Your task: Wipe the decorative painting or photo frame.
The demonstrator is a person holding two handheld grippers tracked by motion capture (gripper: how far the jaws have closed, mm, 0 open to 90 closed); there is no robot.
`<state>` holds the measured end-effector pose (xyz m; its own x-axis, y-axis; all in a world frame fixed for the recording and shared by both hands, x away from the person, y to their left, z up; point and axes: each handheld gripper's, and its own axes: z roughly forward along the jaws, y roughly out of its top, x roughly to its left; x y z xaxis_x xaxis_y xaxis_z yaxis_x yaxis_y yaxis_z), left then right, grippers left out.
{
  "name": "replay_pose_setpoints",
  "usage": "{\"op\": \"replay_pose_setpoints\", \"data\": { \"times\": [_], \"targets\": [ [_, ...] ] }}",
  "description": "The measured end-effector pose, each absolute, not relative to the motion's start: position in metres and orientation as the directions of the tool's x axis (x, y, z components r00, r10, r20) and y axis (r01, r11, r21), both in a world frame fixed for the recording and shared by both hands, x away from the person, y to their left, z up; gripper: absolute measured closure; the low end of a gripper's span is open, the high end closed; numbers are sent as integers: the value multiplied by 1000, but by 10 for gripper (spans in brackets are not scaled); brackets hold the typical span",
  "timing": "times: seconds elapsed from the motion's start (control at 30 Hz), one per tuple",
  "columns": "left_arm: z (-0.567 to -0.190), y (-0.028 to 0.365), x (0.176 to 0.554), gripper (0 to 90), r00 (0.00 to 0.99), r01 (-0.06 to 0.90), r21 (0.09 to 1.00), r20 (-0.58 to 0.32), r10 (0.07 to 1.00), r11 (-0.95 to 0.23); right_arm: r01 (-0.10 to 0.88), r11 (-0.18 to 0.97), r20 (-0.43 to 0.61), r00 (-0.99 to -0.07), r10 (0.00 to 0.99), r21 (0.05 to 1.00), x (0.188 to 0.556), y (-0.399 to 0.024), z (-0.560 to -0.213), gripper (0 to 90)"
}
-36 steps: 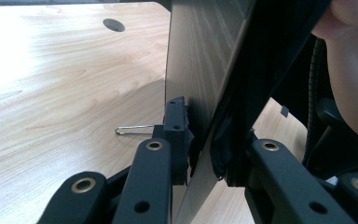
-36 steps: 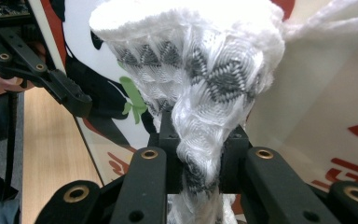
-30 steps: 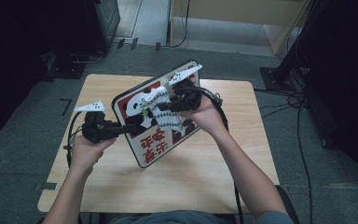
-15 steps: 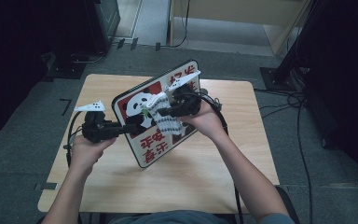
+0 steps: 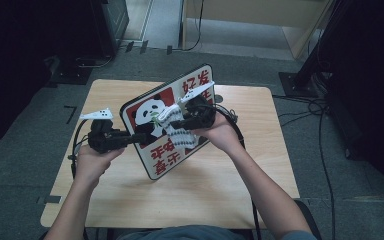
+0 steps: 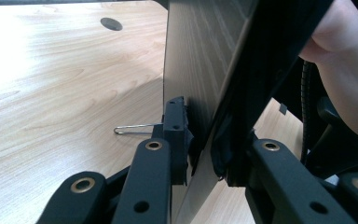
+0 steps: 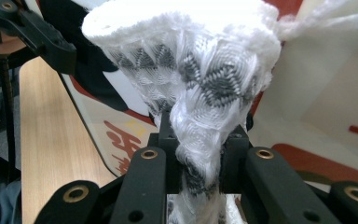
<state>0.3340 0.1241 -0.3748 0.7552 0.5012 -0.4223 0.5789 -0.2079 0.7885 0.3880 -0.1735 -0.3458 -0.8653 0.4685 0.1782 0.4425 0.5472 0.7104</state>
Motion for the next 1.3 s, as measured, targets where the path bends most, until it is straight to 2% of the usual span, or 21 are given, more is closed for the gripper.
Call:
{"op": "replay_pose_setpoints", "data": {
  "times": [1.3],
  "targets": [
    [-375, 124, 335, 752, 761, 581, 786, -431, 485, -212, 498, 577, 216, -846, 487, 647, 378, -175, -391, 769]
  ]
}}
